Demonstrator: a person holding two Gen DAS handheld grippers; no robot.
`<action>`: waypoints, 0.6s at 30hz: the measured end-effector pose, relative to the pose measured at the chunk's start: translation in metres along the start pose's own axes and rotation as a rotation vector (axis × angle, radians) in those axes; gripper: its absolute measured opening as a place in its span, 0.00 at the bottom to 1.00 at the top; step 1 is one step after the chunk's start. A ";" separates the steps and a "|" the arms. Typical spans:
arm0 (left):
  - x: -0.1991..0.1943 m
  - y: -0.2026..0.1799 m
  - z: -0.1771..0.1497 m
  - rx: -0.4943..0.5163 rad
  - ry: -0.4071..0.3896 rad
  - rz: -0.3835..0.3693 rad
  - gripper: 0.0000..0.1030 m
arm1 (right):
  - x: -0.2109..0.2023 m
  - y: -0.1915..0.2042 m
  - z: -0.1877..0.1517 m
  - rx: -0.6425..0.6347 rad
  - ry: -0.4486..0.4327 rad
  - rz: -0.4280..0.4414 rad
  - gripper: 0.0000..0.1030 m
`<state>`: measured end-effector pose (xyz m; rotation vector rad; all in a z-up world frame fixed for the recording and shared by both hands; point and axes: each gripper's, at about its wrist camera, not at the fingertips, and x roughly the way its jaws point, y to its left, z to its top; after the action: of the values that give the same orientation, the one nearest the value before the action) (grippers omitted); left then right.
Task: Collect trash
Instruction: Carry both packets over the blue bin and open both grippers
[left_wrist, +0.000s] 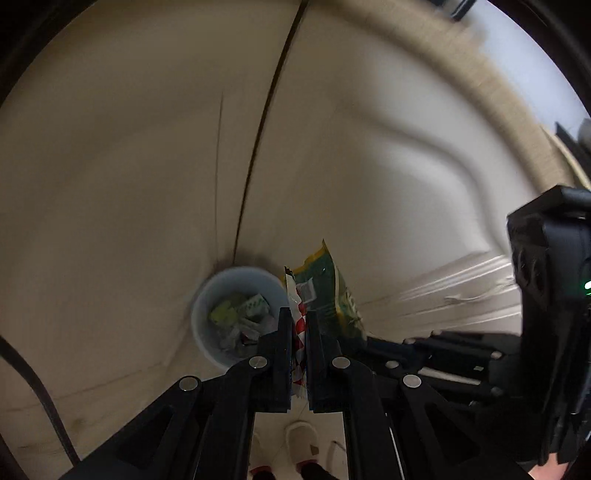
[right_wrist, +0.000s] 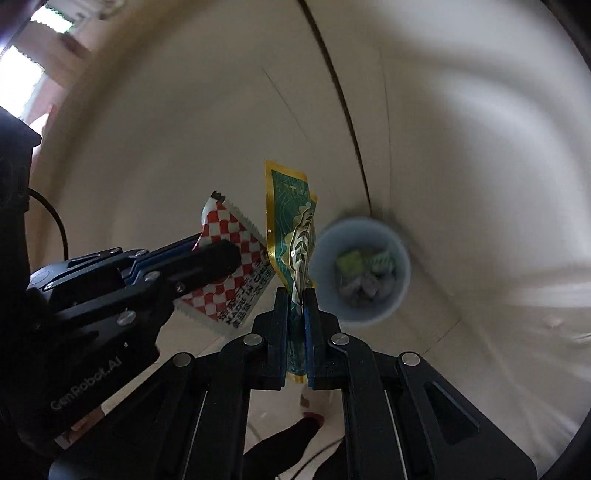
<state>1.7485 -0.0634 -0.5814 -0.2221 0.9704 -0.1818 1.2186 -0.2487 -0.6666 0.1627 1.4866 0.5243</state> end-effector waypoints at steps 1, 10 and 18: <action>0.018 0.005 -0.005 -0.007 0.007 -0.013 0.02 | 0.015 -0.010 -0.004 0.017 0.003 0.007 0.08; 0.147 0.043 -0.023 0.005 0.008 0.070 0.04 | 0.164 -0.092 -0.008 0.075 0.018 0.041 0.20; 0.149 0.038 -0.038 0.003 0.011 0.158 0.23 | 0.182 -0.116 -0.009 0.070 -0.039 0.030 0.40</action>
<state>1.8012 -0.0688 -0.7309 -0.1412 0.9942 -0.0395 1.2362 -0.2742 -0.8807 0.2489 1.4670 0.4910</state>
